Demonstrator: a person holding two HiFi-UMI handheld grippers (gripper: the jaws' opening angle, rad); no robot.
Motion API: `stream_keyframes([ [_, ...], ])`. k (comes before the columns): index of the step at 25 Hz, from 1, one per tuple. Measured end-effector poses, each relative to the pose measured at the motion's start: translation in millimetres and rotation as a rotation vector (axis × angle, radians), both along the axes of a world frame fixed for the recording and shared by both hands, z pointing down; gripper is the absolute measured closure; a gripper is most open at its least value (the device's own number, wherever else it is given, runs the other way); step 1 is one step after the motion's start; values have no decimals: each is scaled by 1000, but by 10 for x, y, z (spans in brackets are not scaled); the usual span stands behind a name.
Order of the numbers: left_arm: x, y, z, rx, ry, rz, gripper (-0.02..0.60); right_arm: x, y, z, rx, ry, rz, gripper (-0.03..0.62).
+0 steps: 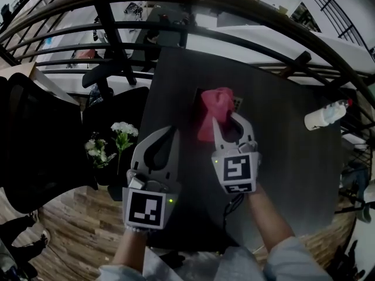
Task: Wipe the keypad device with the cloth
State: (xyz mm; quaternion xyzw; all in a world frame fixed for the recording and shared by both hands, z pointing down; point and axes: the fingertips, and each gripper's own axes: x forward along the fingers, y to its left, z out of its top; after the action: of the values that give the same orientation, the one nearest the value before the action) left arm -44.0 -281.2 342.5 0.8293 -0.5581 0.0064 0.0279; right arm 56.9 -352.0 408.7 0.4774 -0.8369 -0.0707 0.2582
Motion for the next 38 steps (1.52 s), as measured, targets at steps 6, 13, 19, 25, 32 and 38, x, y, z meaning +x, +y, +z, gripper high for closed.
stream_keyframes([
  [6,-4,4,-33,16,-8,-2,580,-128,-412,-102,67,39,11,516],
  [13,23,44,15,-3,-13,3,580,-345,-608,270,7,109,6,516],
  [19,53,39,67,-14,-28,18,580,-372,-657,400,-31,74,26,516],
  [25,165,38,41,-9,-19,33,580,-124,-677,387,-39,47,69,516],
  [32,315,21,26,-3,-24,70,580,256,-672,403,-53,9,149,516],
  [38,378,48,55,-16,-29,85,580,598,-678,395,-60,-40,228,516],
])
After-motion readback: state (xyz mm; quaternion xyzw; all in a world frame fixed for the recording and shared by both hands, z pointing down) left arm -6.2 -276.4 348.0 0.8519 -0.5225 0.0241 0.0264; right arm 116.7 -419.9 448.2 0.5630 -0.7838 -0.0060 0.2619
